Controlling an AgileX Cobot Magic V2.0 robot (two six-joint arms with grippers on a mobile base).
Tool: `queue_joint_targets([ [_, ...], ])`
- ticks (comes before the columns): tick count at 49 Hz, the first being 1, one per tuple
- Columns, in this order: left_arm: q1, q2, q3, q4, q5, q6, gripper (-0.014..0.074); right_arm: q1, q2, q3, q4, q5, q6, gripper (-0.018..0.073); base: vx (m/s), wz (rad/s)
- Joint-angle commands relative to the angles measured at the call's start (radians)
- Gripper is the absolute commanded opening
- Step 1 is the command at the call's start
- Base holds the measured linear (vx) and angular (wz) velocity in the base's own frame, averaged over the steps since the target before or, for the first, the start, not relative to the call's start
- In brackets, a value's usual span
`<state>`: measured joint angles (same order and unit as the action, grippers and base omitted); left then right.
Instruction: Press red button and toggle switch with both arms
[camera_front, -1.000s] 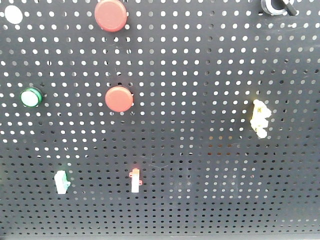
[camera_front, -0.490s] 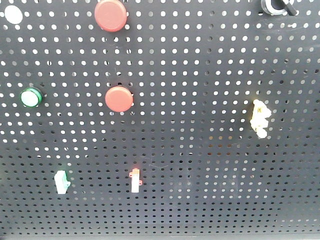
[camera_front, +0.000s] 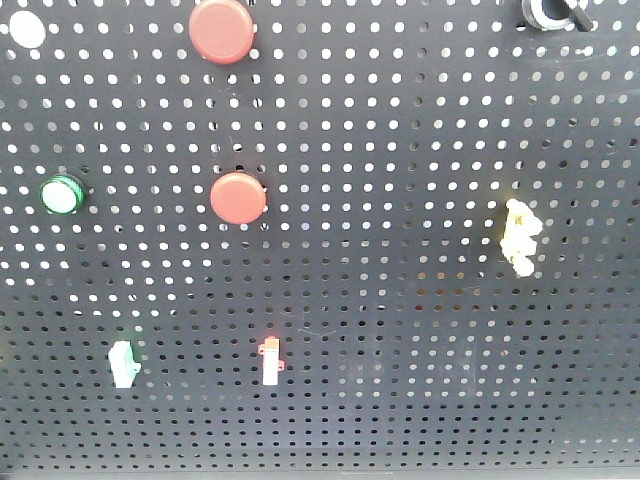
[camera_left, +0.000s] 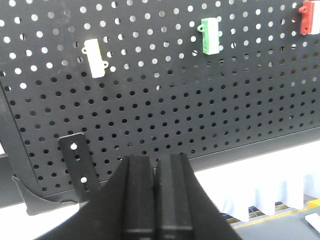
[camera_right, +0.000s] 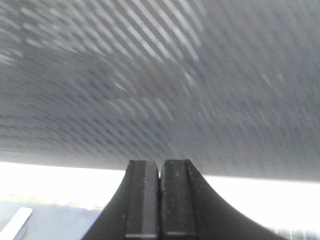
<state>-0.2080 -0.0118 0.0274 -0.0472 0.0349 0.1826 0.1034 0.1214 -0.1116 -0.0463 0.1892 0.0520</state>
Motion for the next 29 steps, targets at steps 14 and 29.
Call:
queue_joint_targets([
  [14, 0.000, 0.004, 0.035, 0.000, -0.077, -0.008, 0.0002, -0.022, -0.145, 0.153, 0.034, -0.118, 0.035, -0.0003, 0.00, 0.00],
  [29, 0.000, 0.004, 0.035, 0.000, -0.077, -0.008, 0.0002, -0.028, -0.148, 0.153, 0.032, -0.119, 0.034, -0.0003, 0.00, 0.00],
])
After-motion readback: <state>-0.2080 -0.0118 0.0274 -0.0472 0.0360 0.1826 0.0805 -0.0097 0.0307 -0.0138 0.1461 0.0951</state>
